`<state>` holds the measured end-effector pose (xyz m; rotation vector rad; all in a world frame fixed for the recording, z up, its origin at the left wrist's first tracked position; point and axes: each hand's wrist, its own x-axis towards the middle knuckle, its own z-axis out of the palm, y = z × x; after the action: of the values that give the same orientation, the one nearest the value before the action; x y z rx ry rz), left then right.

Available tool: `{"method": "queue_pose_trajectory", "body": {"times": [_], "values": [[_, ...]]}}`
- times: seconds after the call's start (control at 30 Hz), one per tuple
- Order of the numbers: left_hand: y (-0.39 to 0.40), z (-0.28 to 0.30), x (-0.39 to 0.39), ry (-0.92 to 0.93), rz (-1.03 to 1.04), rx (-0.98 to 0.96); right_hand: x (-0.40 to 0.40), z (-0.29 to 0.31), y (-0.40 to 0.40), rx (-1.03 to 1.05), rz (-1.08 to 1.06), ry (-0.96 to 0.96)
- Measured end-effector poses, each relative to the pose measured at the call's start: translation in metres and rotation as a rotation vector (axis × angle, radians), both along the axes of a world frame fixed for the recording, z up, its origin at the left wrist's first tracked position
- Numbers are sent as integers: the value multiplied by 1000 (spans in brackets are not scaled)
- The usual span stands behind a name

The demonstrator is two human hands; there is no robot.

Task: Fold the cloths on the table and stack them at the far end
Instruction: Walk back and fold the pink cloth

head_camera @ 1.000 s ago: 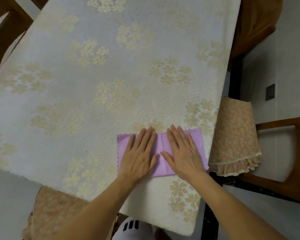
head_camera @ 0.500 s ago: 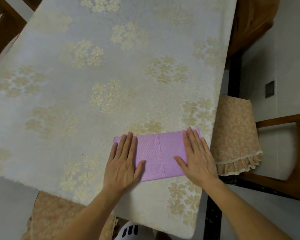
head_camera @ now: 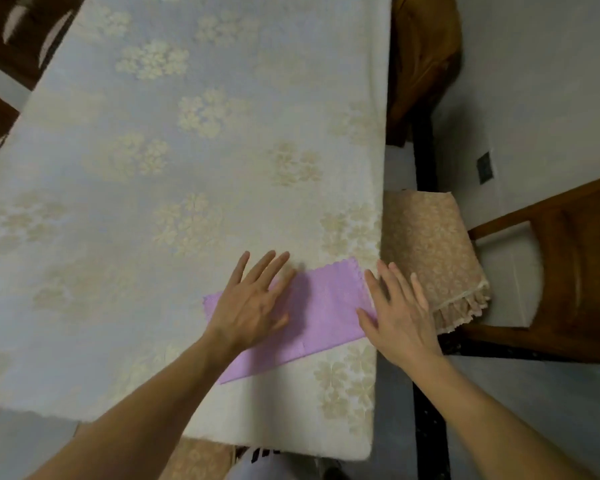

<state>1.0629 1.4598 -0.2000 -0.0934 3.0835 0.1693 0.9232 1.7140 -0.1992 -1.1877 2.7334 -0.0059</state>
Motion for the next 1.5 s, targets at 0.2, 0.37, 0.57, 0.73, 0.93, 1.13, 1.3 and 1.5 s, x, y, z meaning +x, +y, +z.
{"method": "queue_pose_trajectory", "body": {"times": [0.2,0.37,0.57,0.73,0.93,1.13,1.3,1.5], "values": [[6,28,-76,76,-367,-120,2,13,18,-115,-92,94],[20,29,-120,15,-567,-197,9,5,20,-181,-154,137],[28,14,-153,4,-715,-211,12,-4,15,-186,-237,99],[33,0,-170,-5,-772,-273,11,-12,12,-179,-258,67],[39,-7,-179,-17,-838,-290,11,-19,4,-152,-310,41],[42,-10,-182,-43,-850,-264,12,-21,-1,-153,-381,24],[46,-10,-185,-12,-866,-262,14,-20,-5,-149,-425,7],[36,-1,-182,77,-886,-156,16,-21,-6,-184,-497,-69]]}}
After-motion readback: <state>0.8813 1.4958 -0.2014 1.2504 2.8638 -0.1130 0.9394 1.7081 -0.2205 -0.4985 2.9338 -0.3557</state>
